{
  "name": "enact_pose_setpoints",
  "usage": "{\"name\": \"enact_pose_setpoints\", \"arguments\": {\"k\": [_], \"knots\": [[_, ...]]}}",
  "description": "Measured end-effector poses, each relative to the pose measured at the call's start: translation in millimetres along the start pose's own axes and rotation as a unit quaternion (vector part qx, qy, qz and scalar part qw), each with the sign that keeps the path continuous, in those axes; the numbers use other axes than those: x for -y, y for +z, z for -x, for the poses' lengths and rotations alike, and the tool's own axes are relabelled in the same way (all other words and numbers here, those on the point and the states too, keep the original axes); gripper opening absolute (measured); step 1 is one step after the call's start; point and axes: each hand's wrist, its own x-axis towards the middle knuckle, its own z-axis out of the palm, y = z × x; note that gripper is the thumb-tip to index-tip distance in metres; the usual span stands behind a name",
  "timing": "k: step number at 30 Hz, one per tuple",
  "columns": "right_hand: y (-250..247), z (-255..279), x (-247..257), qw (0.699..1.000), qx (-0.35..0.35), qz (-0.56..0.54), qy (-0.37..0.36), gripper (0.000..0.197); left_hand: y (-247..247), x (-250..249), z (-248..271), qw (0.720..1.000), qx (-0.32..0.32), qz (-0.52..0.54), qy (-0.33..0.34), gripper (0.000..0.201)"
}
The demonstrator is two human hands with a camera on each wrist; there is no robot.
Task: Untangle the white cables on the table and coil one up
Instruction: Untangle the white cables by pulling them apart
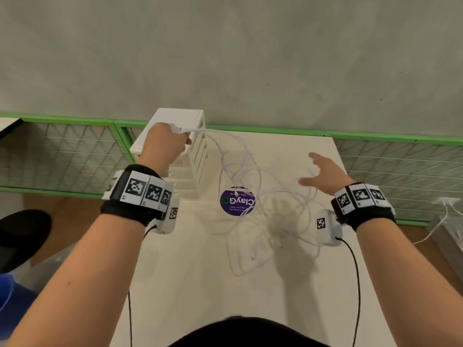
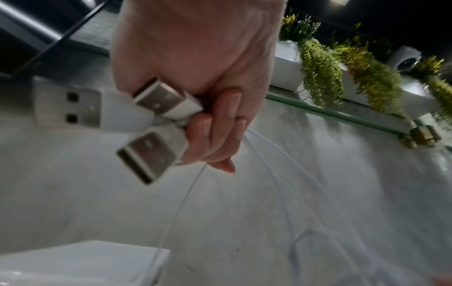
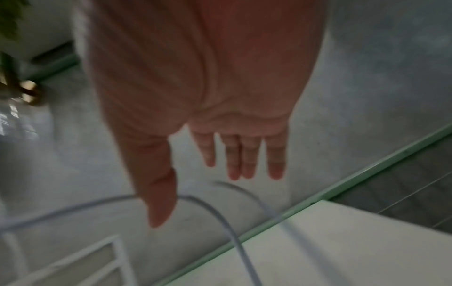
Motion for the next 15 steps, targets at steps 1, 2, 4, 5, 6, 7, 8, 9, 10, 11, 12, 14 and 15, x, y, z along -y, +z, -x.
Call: {"name": "enact_pose_setpoints", "arguments": {"k": [1,2,4,5,6,7,8,9,10,11,12,14,15], "knots": [[7,4,12,0.998,0.021,-0.016,-0.054,0.076,6,-5,4,1.000,0.013,-0.010,0.006,0.030],[13,9,27,0.992,0.023,-0.054,-0.115,0.074,13,-10,9,0.999,0.025,-0.016,0.011,0.028],[29,20,57,0.970,0.010,-0.137,-0.199,0.061,24,-19,15,0.999,0.050,-0.002,0.017,0.026],[37,27,73,0.962,0.015,-0.168,-0.214,0.056,27,-23,17,0.998,0.061,0.022,0.015,0.026],[44,32,85,0.957,0.031,-0.192,-0.217,0.054,30,-27,19,0.996,0.070,0.052,0.010,0.027],[51,34,92,0.954,0.051,-0.206,-0.213,0.058,32,-30,20,0.994,0.074,0.084,0.004,0.027],[58,35,96,0.955,0.062,-0.199,-0.209,0.064,33,-33,22,0.991,0.077,0.112,0.000,0.027],[64,34,96,0.965,0.054,-0.161,-0.202,0.067,32,-36,24,0.988,0.080,0.133,-0.002,0.027],[67,32,95,0.973,0.029,-0.120,-0.197,0.066,31,-39,25,0.986,0.083,0.145,-0.002,0.027],[68,30,94,0.975,-0.004,-0.111,-0.195,0.062,30,-42,27,0.985,0.087,0.148,0.002,0.027],[66,28,95,0.969,-0.037,-0.144,-0.196,0.058,29,-44,28,0.985,0.092,0.146,0.005,0.028],[60,29,97,0.937,-0.096,-0.261,-0.213,0.056,29,-45,29,0.986,0.101,0.134,0.006,0.028],[57,30,100,0.921,-0.113,-0.299,-0.224,0.055,28,-45,30,0.987,0.103,0.127,0.005,0.028]]}}
